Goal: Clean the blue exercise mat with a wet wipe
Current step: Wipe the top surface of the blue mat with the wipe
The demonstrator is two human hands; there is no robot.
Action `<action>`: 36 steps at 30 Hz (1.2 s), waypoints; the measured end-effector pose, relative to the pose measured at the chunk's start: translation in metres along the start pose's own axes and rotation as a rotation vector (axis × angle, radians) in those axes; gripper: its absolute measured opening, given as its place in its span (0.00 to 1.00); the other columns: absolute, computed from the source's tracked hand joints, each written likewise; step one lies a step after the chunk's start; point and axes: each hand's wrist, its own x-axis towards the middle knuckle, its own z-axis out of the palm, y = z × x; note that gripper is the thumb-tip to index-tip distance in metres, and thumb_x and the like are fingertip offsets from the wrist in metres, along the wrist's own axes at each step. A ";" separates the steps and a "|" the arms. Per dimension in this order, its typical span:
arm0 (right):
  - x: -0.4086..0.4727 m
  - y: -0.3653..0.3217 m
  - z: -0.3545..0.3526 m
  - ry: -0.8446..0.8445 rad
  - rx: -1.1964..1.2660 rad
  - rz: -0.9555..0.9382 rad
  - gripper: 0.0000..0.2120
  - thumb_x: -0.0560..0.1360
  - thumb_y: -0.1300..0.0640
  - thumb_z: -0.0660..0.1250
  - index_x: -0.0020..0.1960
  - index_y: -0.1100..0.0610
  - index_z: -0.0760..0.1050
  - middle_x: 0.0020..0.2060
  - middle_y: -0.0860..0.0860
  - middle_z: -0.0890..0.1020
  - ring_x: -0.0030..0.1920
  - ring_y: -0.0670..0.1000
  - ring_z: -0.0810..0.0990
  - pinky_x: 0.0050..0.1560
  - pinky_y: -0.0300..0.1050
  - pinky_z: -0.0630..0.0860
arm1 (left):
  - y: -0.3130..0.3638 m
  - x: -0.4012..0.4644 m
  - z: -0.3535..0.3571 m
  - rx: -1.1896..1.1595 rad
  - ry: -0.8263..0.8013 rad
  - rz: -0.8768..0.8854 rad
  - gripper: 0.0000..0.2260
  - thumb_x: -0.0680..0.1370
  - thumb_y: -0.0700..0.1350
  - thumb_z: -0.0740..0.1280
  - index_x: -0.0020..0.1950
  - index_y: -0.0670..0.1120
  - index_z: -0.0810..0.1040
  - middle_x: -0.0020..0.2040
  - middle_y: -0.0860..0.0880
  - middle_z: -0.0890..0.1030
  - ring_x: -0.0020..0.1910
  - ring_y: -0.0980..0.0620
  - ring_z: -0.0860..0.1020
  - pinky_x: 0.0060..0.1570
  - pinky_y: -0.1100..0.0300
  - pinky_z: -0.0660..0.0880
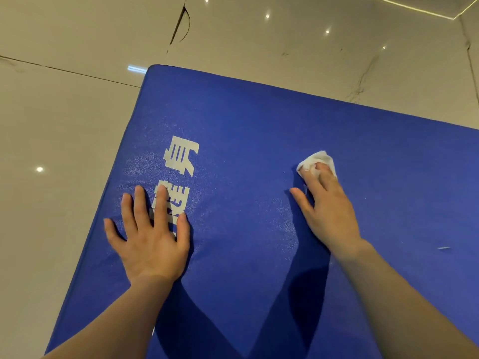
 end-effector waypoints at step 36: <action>0.075 0.011 -0.005 0.109 0.164 0.371 0.33 0.80 0.39 0.53 0.78 0.57 0.55 0.77 0.52 0.56 0.75 0.56 0.59 0.72 0.55 0.63 | 0.001 0.005 0.004 0.015 0.051 0.017 0.28 0.77 0.58 0.51 0.74 0.49 0.68 0.75 0.41 0.64 0.75 0.41 0.59 0.70 0.37 0.49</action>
